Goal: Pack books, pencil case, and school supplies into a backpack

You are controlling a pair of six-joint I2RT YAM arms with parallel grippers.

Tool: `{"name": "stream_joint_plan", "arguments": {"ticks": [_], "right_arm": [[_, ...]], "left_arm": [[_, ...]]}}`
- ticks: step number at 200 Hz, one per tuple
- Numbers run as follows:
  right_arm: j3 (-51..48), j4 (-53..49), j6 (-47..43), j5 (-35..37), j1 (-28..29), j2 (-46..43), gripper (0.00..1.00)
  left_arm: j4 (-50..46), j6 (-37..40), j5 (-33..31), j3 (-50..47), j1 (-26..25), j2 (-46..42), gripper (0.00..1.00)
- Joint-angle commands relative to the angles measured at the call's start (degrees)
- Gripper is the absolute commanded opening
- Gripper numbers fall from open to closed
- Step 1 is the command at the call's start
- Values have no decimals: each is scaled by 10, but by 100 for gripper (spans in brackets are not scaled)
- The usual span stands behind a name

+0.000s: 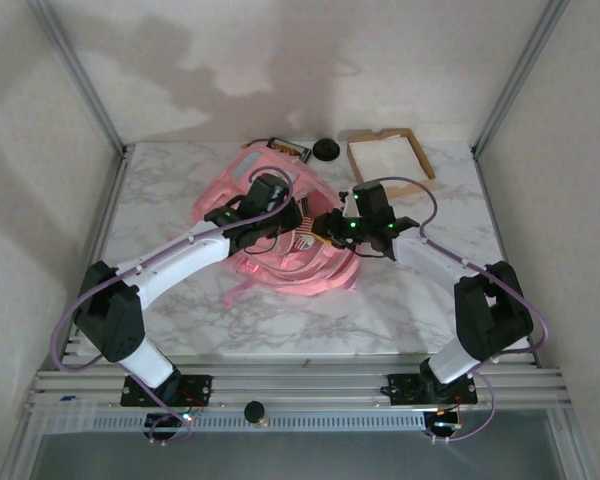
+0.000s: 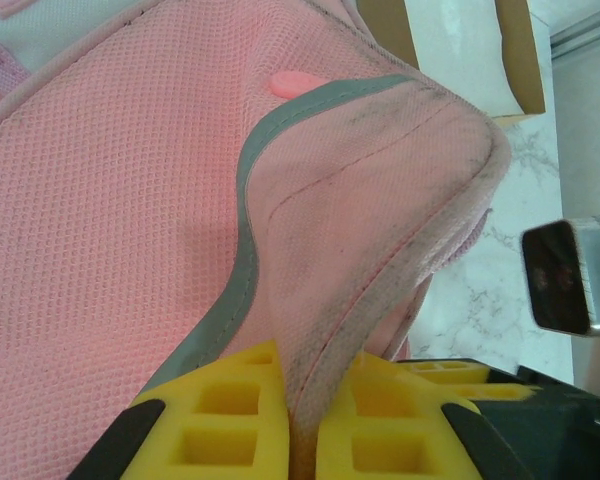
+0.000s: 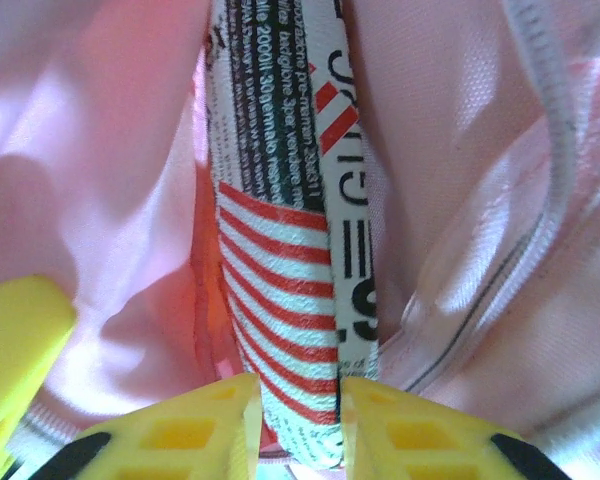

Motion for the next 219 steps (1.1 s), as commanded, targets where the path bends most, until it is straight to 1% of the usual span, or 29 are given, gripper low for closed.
{"name": "stream_joint_plan", "arguments": {"ticks": [1, 21, 33, 44, 51, 59, 69, 78, 83, 89, 99, 106, 118, 125, 133, 140, 155, 166, 169, 183, 198, 207, 219], "right_arm": [[31, -4, -13, -27, 13, 37, 24], [61, 16, -2, -38, 33, 69, 23], [71, 67, 31, -63, 41, 93, 22], [91, 107, 50, -65, 49, 115, 22], [117, 97, 40, -57, 55, 131, 22], [138, 62, 25, -42, 56, 140, 22], [111, 58, 24, -21, 49, 119, 22], [58, 88, 37, -5, 37, 79, 24], [33, 96, 41, -3, 27, 58, 29], [11, 88, 37, 1, 16, 40, 33], [-2, 40, 6, 22, 8, 13, 35], [-3, -8, -23, 54, 9, -4, 36], [-14, -76, -60, 112, 18, -45, 40], [-29, -98, -67, 136, 21, -71, 42], [-51, -117, -69, 160, 26, -99, 42], [-65, -137, -67, 187, 37, -119, 43], [-83, -162, -46, 223, 74, -143, 47], [-88, -155, -20, 236, 104, -149, 47], [-87, -149, -13, 238, 123, -148, 47], [-62, -151, 9, 266, 179, -123, 48], [-24, -172, 14, 323, 233, -82, 48], [-14, -160, 20, 330, 252, -62, 48], [-6, -143, 33, 331, 262, -36, 48]], "left_arm": [[69, -35, 28, 6, -5, -30, 0], [81, -52, 31, -6, -11, -32, 0], [100, -71, 34, -19, -13, -36, 0], [125, -89, 44, -33, -17, -37, 0], [130, -96, 47, -36, -17, -36, 0], [116, -98, 28, -32, -16, -32, 0], [94, -92, 7, -25, -12, -31, 0], [78, -80, -4, -21, -9, -31, 0], [72, -75, -7, -20, -7, -33, 8], [73, -72, -4, -22, -5, -36, 20], [94, -69, 20, -32, -1, -43, 36], [108, -69, 40, -40, -1, -50, 45], [121, -76, 50, -65, -1, -75, 52], [131, -89, 50, -92, 2, -97, 53], [145, -107, 51, -129, 8, -126, 54], [152, -123, 49, -161, 15, -152, 55], [161, -154, 50, -225, 33, -196, 57], [170, -167, 55, -264, 52, -217, 58], [174, -170, 56, -275, 56, -221, 58], [209, -201, 72, -318, 73, -231, 57], [257, -237, 77, -357, 82, -236, 58], [271, -245, 74, -371, 84, -237, 58], [271, -251, 74, -380, 90, -236, 57]]}}
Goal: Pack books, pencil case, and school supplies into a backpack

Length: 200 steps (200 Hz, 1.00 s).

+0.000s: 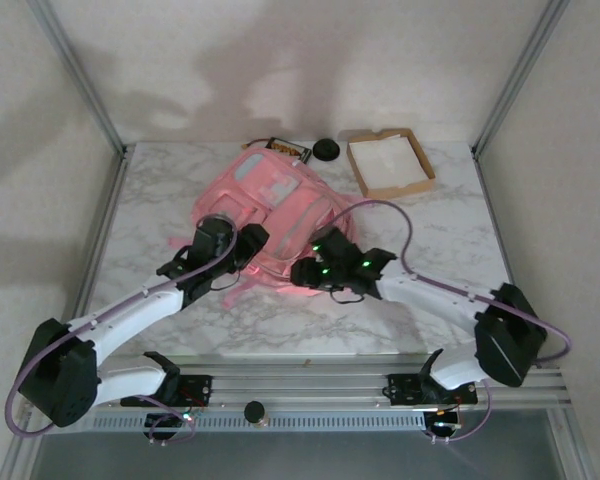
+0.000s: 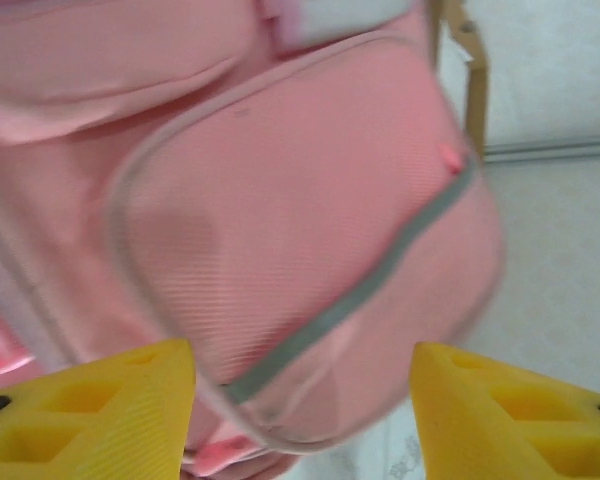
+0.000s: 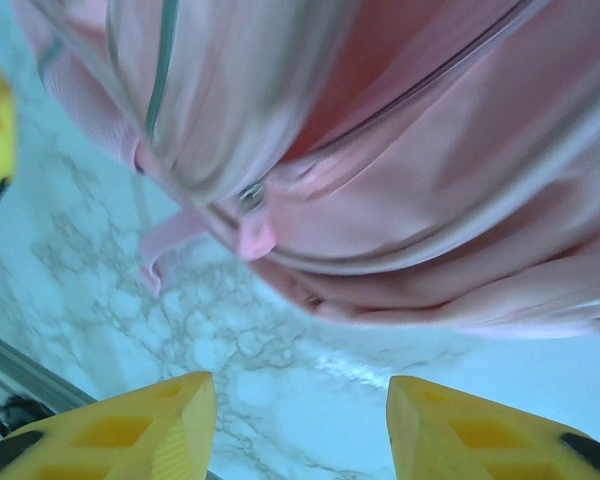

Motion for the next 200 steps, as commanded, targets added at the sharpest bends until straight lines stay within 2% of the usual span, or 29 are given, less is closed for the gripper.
{"name": "stream_joint_plan", "arguments": {"ticks": [1, 16, 29, 62, 99, 141, 182, 200], "right_arm": [[31, 0, 32, 66, 25, 44, 48], [46, 25, 35, 66, 33, 73, 45], [81, 14, 34, 94, 49, 96, 45], [123, -10, 56, 143, 54, 142, 41], [154, -60, 69, 183, 53, 180, 43], [177, -50, 60, 204, 53, 219, 42], [183, -56, 40, 240, 52, 222, 25], [165, -44, 35, 234, 51, 199, 7]], "left_arm": [[61, -58, 12, -20, 9, -5, 57], [61, -54, 2, -23, 15, -7, 57], [47, -48, -17, -23, 18, -11, 58], [56, -51, -5, -33, 31, -8, 57], [65, -50, -1, -36, 32, -3, 57], [64, -63, 1, -35, 32, 7, 57], [64, -90, -6, -53, 31, 4, 57], [83, -117, -3, -64, 28, 14, 54]]}}
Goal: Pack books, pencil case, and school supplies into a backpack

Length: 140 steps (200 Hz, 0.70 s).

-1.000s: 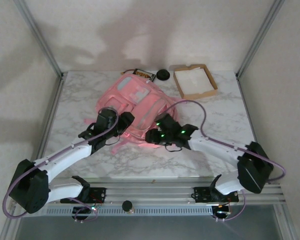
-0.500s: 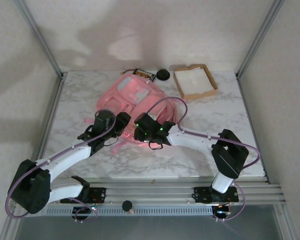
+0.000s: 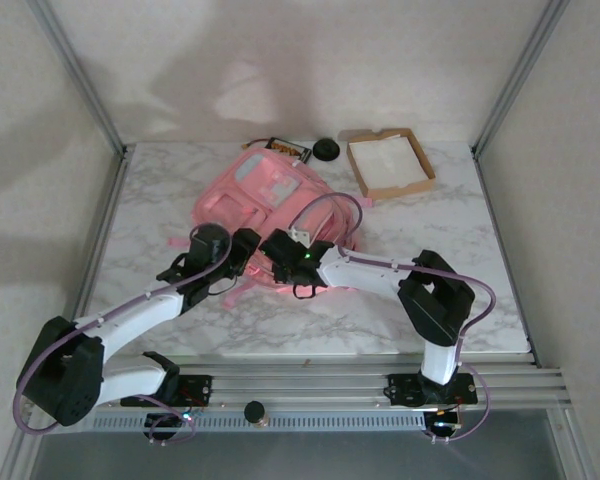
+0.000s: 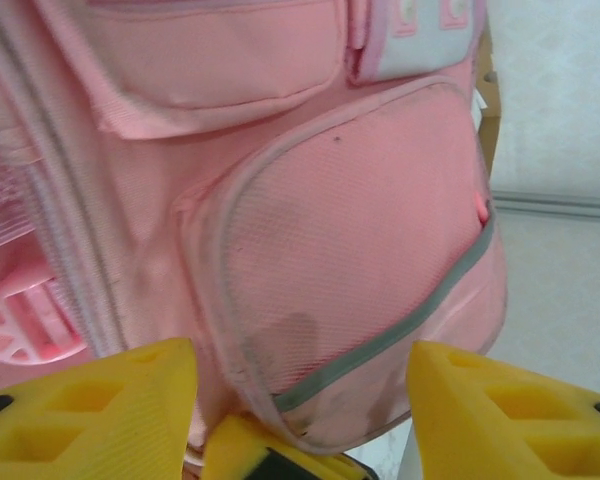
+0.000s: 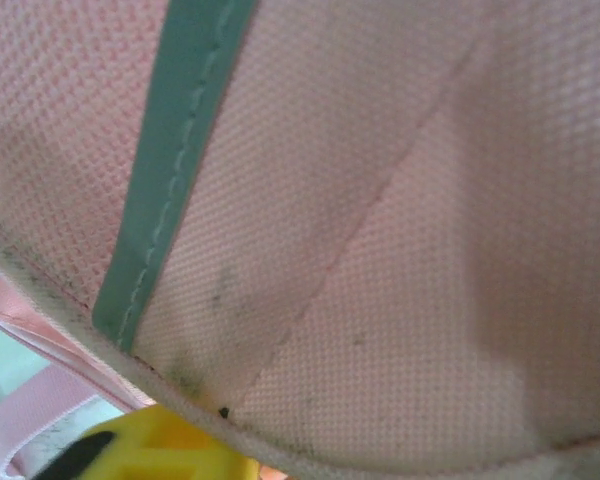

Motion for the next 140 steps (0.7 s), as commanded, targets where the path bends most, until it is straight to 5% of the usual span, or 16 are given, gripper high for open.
{"name": "stream_joint_plan", "arguments": {"ticks": [1, 91, 140], "right_arm": [[-6, 12, -7, 35, -2, -24, 6], [-50, 63, -40, -30, -16, -68, 0], [-77, 28, -45, -11, -36, -90, 0]], "left_arm": [[28, -41, -5, -16, 1, 9, 53], [73, -101, -8, 43, -47, 141, 38], [35, -122, -80, 38, -33, 157, 9]]}}
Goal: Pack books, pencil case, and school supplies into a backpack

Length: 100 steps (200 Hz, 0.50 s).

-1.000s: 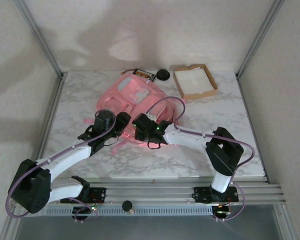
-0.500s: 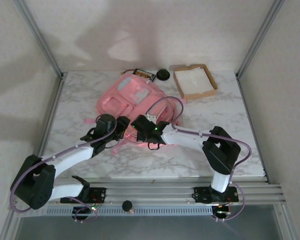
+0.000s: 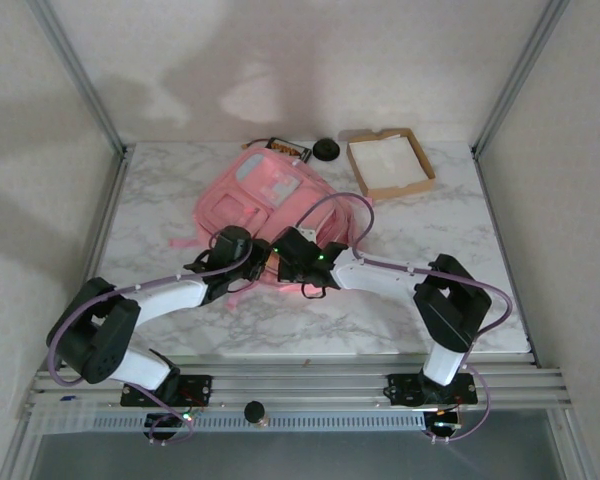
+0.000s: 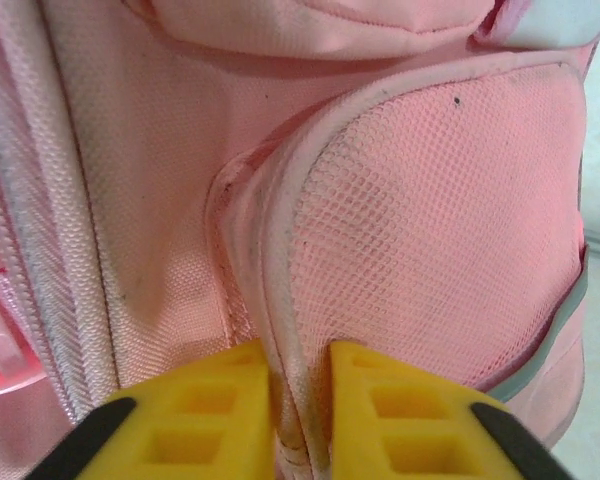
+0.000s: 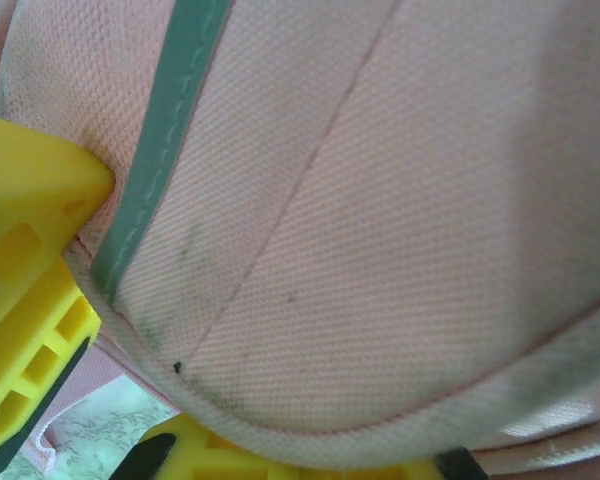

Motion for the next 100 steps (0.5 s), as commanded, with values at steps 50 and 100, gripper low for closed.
{"name": "stream_joint_plan", "arguments": {"ticks": [50, 100], "right_arm": [[-34, -43, -89, 23, -108, -83, 0], [6, -26, -220, -31, -183, -62, 0]], "left_arm": [[-106, 47, -91, 0, 38, -21, 0], [-192, 145, -105, -40, 128, -96, 0]]}}
